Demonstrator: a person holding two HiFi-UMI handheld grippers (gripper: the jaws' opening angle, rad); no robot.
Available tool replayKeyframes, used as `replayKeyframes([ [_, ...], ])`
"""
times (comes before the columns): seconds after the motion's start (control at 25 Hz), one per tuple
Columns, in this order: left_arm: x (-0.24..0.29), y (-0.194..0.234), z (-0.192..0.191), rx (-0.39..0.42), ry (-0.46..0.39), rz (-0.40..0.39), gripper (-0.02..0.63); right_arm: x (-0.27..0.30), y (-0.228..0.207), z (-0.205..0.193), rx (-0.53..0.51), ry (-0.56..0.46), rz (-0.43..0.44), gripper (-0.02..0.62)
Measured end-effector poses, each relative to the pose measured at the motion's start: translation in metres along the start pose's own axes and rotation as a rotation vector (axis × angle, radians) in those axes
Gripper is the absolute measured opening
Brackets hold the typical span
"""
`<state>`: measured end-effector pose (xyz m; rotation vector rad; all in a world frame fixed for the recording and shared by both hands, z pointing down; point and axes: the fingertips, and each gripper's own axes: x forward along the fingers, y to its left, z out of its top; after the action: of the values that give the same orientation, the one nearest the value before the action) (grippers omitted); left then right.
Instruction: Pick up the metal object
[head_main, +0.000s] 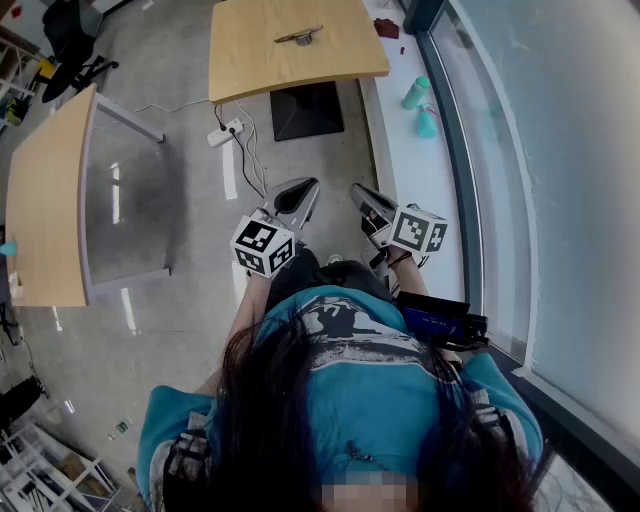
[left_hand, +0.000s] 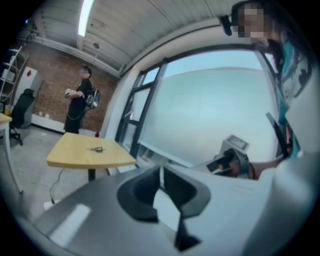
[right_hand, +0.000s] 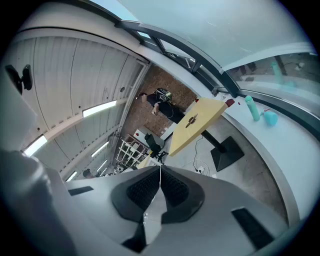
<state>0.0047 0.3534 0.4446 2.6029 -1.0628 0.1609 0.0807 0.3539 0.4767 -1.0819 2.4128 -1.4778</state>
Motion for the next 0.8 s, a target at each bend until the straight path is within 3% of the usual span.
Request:
replayKeyframes([
  [0.4, 0.015, 0.010, -0.010, 0.009, 0.048, 0.026, 0.023, 0.006, -0.029, 0.008, 0.047, 0.007, -0.001, 0.014],
  [0.8, 0.058, 0.077, 0.000, -0.015, 0.063, 0.005, 0.023, 0.065, -0.052, 0.046, 0.056, 0.016, -0.028, 0.014],
])
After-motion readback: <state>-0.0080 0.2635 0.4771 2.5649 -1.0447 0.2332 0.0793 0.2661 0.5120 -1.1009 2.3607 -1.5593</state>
